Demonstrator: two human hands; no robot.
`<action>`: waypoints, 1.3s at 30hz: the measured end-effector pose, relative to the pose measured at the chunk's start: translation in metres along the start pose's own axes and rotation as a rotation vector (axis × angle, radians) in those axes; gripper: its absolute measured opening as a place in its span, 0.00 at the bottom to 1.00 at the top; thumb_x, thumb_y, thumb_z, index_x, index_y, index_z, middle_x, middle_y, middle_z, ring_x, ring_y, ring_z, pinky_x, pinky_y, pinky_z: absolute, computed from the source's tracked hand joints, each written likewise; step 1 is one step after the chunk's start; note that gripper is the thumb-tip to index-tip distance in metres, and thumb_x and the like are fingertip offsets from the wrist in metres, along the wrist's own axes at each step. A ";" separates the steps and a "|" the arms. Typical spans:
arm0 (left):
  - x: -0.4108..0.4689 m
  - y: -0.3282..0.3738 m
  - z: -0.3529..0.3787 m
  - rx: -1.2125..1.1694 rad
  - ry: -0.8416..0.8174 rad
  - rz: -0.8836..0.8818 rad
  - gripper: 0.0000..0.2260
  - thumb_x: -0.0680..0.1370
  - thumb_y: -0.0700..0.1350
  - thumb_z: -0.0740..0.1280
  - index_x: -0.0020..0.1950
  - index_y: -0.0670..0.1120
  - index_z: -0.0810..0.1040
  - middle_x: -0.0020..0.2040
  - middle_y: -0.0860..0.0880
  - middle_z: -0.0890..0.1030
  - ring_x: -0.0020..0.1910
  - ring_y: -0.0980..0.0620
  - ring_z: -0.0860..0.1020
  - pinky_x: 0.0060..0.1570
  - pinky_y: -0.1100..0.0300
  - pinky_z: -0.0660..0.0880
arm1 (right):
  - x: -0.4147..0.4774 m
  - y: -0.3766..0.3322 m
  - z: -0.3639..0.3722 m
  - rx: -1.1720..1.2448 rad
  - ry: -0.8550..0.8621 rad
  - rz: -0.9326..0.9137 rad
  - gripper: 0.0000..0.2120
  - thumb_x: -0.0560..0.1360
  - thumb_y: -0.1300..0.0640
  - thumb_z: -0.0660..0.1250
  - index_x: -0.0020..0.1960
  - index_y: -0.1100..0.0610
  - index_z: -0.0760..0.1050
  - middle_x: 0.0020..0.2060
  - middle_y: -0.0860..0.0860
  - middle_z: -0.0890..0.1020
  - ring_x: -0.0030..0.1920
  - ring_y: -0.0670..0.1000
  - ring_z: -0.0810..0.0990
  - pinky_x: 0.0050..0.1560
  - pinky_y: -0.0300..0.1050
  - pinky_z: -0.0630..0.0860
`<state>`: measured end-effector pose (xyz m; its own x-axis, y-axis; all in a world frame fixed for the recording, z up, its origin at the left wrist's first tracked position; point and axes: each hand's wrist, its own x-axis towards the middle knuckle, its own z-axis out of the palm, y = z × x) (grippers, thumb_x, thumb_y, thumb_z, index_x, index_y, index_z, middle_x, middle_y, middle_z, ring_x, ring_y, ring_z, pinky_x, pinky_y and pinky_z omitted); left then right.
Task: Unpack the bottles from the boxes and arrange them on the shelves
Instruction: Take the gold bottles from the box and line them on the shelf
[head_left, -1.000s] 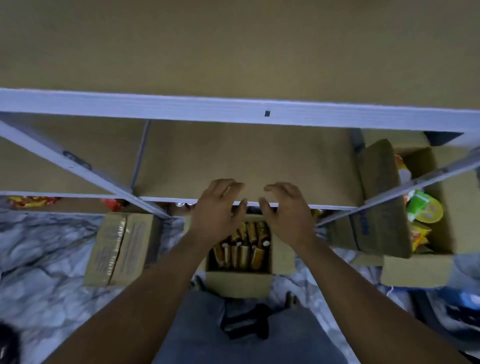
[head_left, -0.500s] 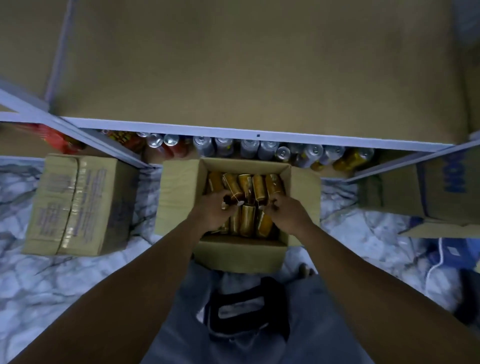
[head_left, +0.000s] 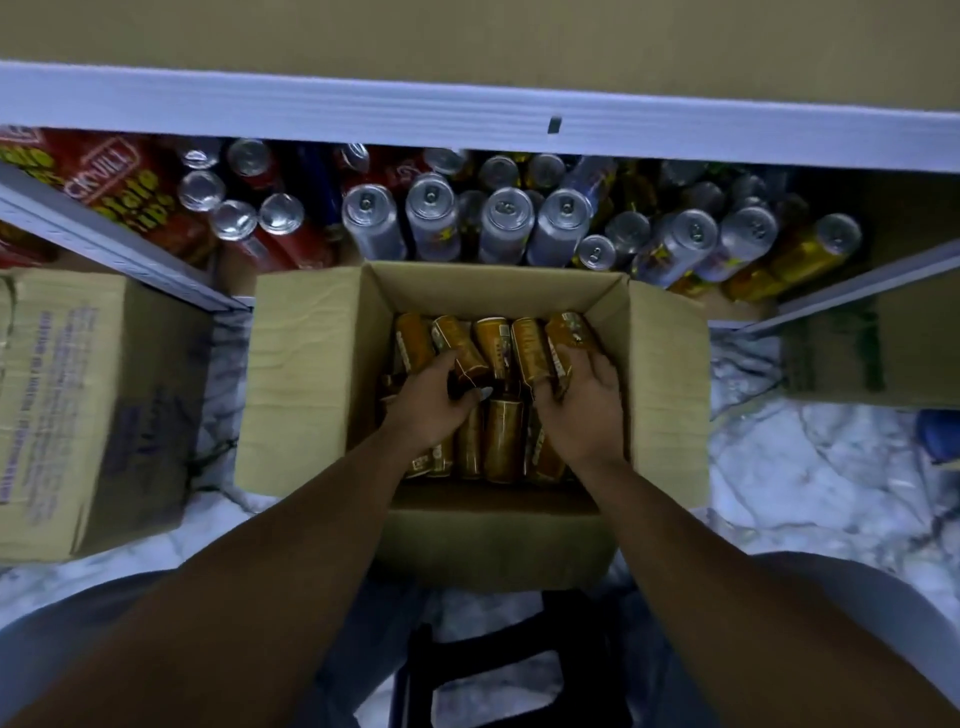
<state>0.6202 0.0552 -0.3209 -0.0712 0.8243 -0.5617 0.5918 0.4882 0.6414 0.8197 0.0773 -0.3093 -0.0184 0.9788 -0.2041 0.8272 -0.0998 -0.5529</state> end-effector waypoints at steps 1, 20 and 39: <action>0.005 -0.001 0.002 -0.003 -0.001 0.010 0.31 0.80 0.51 0.70 0.80 0.52 0.61 0.72 0.47 0.74 0.71 0.47 0.73 0.59 0.59 0.70 | -0.001 0.001 0.006 -0.008 0.027 -0.006 0.25 0.77 0.49 0.68 0.72 0.54 0.71 0.67 0.57 0.74 0.68 0.58 0.70 0.68 0.55 0.69; 0.054 -0.031 0.032 0.068 -0.024 0.163 0.42 0.76 0.48 0.75 0.82 0.60 0.51 0.82 0.52 0.58 0.77 0.45 0.65 0.67 0.43 0.73 | 0.004 0.023 0.030 0.364 0.208 -0.045 0.26 0.74 0.67 0.73 0.70 0.57 0.73 0.71 0.55 0.71 0.69 0.34 0.66 0.66 0.26 0.65; 0.063 -0.040 0.027 -0.025 0.000 0.195 0.38 0.79 0.51 0.71 0.81 0.61 0.51 0.79 0.52 0.65 0.72 0.49 0.71 0.65 0.52 0.74 | 0.049 0.029 0.053 0.094 -0.172 -0.175 0.34 0.74 0.49 0.74 0.77 0.50 0.66 0.76 0.50 0.68 0.79 0.53 0.59 0.76 0.56 0.62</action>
<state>0.6136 0.0800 -0.3955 0.0427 0.9039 -0.4256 0.5745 0.3263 0.7507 0.8125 0.1125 -0.3782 -0.2587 0.9384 -0.2289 0.7471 0.0442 -0.6633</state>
